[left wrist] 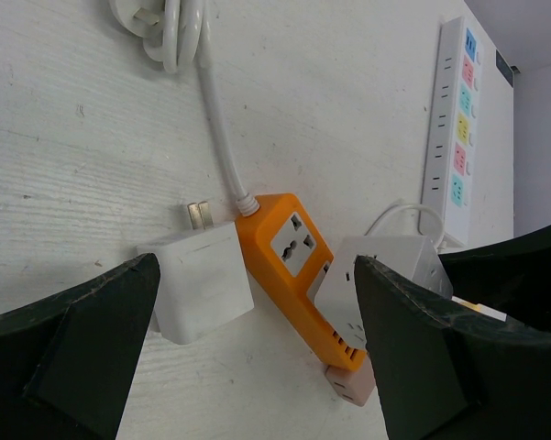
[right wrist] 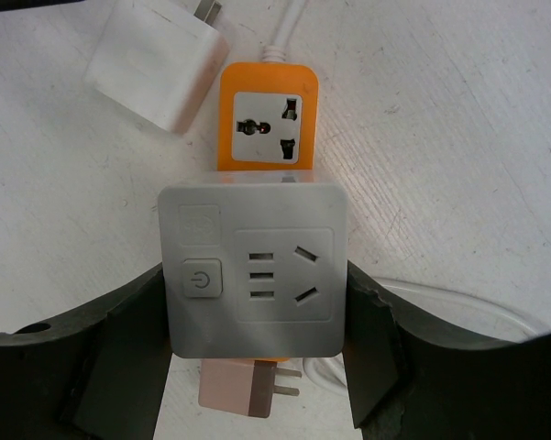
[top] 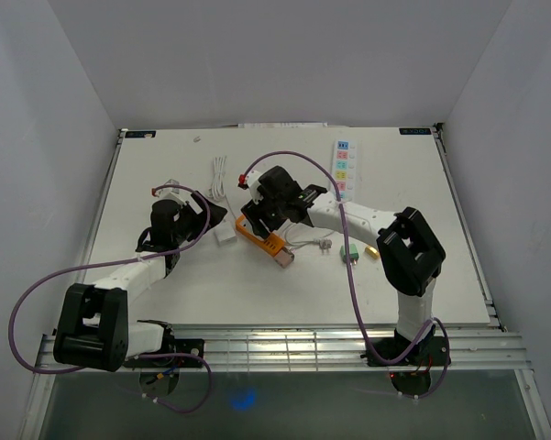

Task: Insert the plug

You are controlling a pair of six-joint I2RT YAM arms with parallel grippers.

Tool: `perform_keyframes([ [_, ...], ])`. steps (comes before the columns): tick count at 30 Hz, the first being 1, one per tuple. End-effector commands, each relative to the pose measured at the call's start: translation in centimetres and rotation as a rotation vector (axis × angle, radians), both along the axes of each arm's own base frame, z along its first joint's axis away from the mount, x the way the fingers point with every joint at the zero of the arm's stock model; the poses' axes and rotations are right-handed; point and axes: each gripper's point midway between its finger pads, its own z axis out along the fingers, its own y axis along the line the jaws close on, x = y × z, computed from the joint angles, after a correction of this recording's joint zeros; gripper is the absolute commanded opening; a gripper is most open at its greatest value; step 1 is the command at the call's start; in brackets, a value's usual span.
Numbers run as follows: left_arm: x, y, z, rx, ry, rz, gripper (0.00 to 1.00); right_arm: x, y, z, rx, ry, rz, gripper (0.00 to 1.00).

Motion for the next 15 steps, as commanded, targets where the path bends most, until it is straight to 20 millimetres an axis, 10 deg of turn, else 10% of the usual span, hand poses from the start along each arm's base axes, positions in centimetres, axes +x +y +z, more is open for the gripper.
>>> perform_keyframes([
  [1,0.4,-0.2,1.0,0.002,-0.033,-0.012,0.98,0.4,-0.6,-0.6,-0.056,0.005,0.003,0.17],
  [15,0.4,-0.1,1.1,0.002,-0.034,-0.009,0.98,-1.0,-2.2,-4.6,-0.109,0.053,-0.008,0.17],
])
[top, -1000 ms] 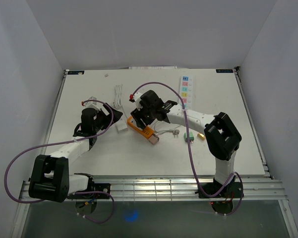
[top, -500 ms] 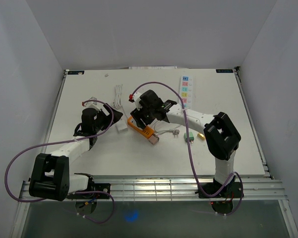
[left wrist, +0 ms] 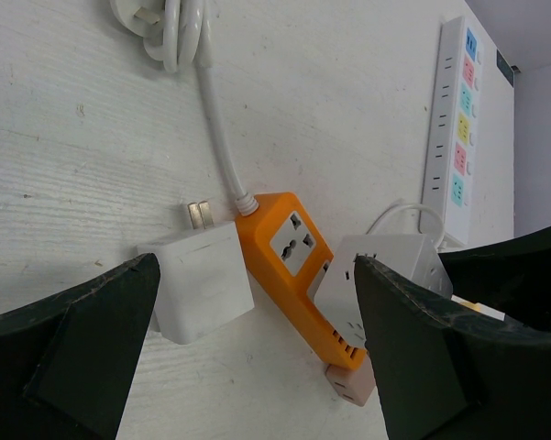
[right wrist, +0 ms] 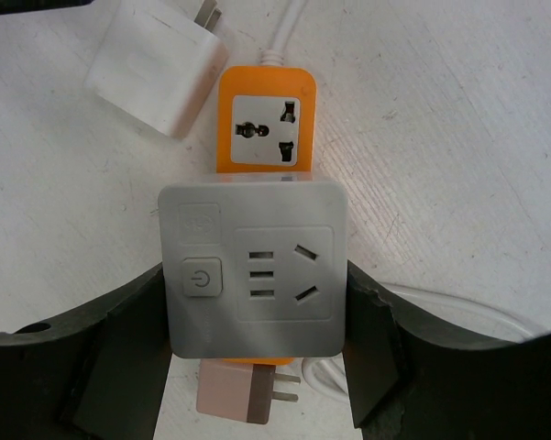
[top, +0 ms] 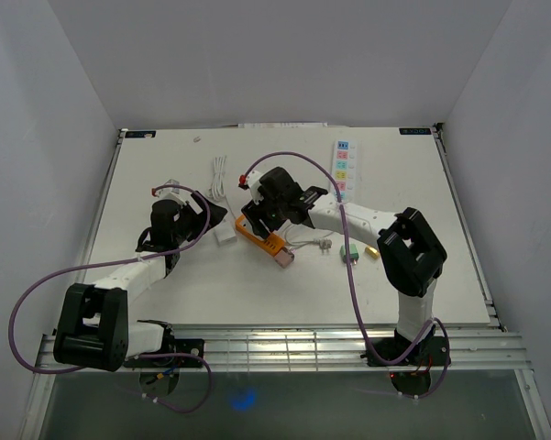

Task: Insert the plug

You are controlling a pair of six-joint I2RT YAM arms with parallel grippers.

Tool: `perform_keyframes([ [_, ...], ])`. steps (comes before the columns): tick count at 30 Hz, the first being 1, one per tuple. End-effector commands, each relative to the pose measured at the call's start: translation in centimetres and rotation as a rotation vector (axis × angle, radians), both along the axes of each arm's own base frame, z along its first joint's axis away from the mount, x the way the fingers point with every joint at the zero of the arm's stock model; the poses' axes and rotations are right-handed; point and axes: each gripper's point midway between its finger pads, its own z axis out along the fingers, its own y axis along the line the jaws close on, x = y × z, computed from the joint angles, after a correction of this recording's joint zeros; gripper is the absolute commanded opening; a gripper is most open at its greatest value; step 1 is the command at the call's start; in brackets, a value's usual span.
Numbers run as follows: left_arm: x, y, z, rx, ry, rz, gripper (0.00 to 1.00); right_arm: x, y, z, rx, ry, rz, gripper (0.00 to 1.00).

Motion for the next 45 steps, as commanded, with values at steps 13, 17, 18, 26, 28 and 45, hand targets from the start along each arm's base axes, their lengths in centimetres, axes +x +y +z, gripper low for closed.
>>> perform_keyframes([
  [13,0.4,-0.1,1.2,0.003,-0.04,-0.011,0.98,-1.5,-2.8,-5.9,-0.148,0.087,-0.02,0.17],
  [17,0.4,0.0,1.3,0.004,-0.044,-0.005,0.98,-1.3,-3.5,-6.1,-0.172,0.076,-0.049,0.17],
  [18,0.3,0.0,1.3,0.005,-0.044,-0.007,0.98,-1.2,-3.6,-6.1,-0.175,0.073,-0.056,0.17],
  [26,0.4,0.0,1.1,0.006,-0.039,-0.006,0.98,-1.1,-3.7,-6.0,-0.175,0.077,-0.076,0.16],
  [28,0.4,0.0,1.1,0.006,-0.038,-0.006,0.98,-1.2,-3.8,-6.1,-0.178,0.08,-0.074,0.16],
  [45,0.3,0.0,1.1,0.005,-0.038,-0.008,0.98,-2.1,-5.3,-9.9,-0.268,0.102,-0.08,0.15],
])
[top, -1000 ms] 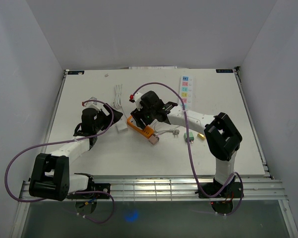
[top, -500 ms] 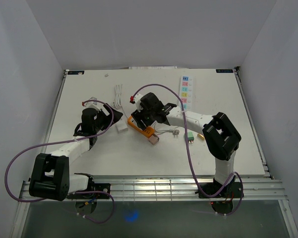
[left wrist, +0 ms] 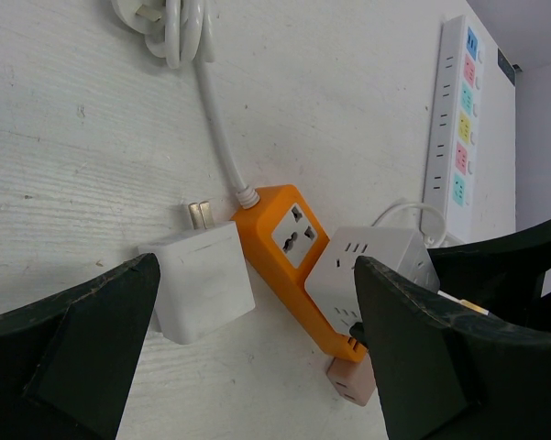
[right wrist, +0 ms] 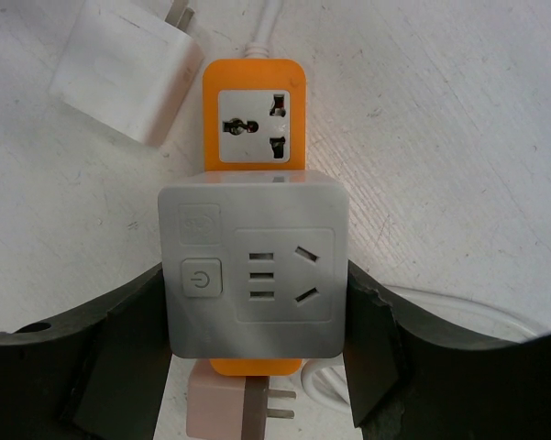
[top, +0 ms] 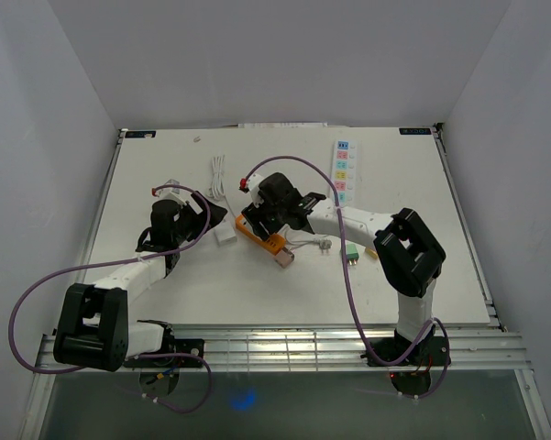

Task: Insert the plug

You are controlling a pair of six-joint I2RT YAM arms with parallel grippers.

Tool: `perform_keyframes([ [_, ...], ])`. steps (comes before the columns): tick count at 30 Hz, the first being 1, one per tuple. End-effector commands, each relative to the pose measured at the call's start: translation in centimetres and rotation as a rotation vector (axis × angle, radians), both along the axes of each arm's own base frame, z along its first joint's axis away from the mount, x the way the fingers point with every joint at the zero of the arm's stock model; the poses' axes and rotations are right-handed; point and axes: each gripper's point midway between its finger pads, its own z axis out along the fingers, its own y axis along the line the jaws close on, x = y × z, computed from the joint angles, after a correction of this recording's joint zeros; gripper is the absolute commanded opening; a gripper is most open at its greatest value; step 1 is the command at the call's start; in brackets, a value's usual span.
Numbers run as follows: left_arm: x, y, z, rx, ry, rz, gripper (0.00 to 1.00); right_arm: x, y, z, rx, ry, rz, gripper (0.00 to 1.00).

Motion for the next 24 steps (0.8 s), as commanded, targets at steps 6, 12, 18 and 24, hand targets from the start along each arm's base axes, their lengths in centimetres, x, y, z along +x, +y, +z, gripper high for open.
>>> perform_keyframes([
  [6,0.3,-0.1,1.1,0.001,-0.036,-0.008,0.98,-2.9,-6.4,-9.5,-0.311,0.152,-0.064,0.13],
  [12,0.4,-0.1,1.0,0.001,-0.031,-0.008,0.98,-2.6,-8.2,-10.5,-0.44,0.122,-0.115,0.11],
  [18,0.4,-0.2,0.9,-0.001,-0.027,-0.01,0.98,-3.1,-8.1,-11.2,-0.445,0.13,-0.108,0.11],
  [24,0.5,-0.2,0.9,-0.003,-0.027,-0.011,0.98,-3.4,-7.8,-11.3,-0.427,0.14,-0.098,0.1],
])
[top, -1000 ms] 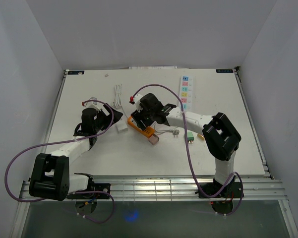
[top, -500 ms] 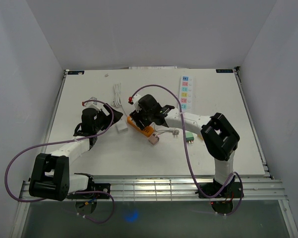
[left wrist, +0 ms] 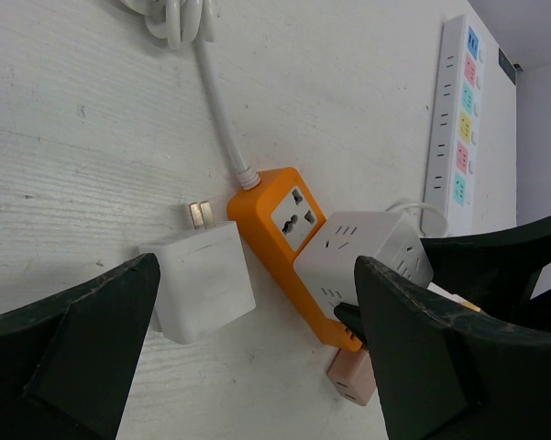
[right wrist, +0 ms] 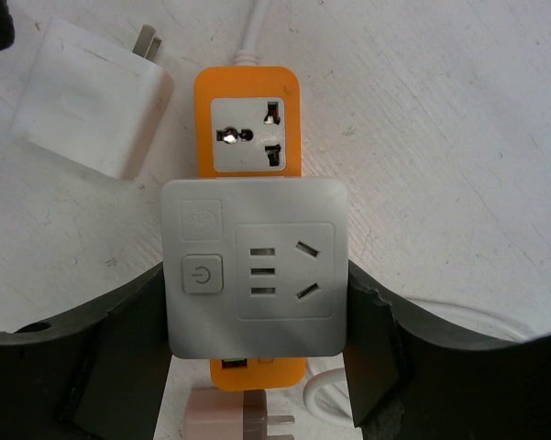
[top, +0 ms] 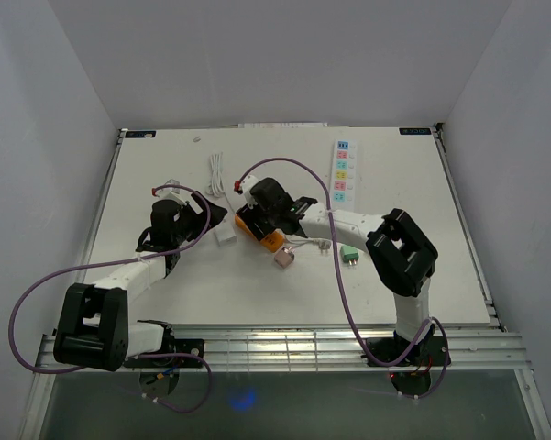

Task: Insert the plug

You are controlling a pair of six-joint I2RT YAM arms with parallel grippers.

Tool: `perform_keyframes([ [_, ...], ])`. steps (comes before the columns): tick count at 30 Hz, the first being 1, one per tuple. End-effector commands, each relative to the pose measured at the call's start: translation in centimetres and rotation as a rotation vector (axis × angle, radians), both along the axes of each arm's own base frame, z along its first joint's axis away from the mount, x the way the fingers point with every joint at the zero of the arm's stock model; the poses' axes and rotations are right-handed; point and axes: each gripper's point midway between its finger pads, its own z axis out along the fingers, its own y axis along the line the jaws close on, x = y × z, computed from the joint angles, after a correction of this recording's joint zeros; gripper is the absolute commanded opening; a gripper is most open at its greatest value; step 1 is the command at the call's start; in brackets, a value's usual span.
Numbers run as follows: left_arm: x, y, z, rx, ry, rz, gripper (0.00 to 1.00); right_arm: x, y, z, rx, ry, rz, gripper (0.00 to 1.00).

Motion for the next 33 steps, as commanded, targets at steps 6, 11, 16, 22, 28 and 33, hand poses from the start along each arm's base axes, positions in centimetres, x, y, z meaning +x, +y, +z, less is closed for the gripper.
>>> perform_keyframes([
  [6,0.4,-0.2,1.0,-0.008,-0.028,-0.01,0.98,-5.3,-7.6,-10.1,-0.259,0.234,-0.019,0.1],
  [11,0.4,-0.2,1.0,-0.007,-0.028,-0.012,0.98,-7.2,-6.8,-11.4,-0.188,0.323,0.025,0.1],
  [16,0.3,-0.1,1.3,-0.003,-0.039,-0.008,0.98,-8.0,-6.7,-11.9,-0.154,0.353,0.049,0.1],
  [22,0.3,-0.1,1.2,-0.003,-0.036,-0.01,0.98,-7.3,-7.8,-12.3,-0.227,0.333,0.005,0.1],
  [28,0.3,-0.2,1.1,-0.002,-0.034,-0.01,0.98,-6.9,-8.1,-12.3,-0.243,0.325,-0.037,0.12],
  [33,0.3,0.0,1.1,0.0,-0.037,-0.005,0.98,-5.3,-7.0,-9.5,-0.2,0.25,-0.038,0.24],
])
